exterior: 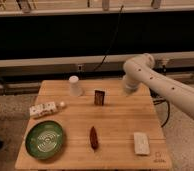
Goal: Knock the eraser over
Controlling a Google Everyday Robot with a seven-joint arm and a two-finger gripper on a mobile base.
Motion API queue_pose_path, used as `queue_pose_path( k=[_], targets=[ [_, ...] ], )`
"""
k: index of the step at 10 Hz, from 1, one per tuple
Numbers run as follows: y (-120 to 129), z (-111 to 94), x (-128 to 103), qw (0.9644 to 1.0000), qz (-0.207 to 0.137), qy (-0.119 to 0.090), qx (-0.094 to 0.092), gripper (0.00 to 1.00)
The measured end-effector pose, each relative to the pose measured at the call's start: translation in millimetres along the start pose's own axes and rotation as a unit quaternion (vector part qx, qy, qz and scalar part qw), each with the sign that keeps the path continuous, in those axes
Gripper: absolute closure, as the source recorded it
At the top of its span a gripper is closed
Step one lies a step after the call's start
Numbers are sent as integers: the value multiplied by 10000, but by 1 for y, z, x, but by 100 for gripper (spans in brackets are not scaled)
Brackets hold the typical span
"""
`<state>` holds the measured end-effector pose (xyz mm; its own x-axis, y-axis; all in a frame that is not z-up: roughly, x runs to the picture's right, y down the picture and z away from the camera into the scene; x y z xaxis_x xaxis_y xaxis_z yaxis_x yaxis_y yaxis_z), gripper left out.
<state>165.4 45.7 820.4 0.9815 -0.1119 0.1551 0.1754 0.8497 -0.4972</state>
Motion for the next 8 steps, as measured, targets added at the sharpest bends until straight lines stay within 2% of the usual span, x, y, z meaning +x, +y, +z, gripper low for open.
queue_pose_path(
  k=[2, 5, 8],
  targets=[
    [-2, 7, -10, 9999, -101, -66, -9, 98],
    [-25, 15, -55, 9990, -375, -223, 11, 98],
    [-38, 19, -69, 9980, -547, -306, 62, 98]
  ],
)
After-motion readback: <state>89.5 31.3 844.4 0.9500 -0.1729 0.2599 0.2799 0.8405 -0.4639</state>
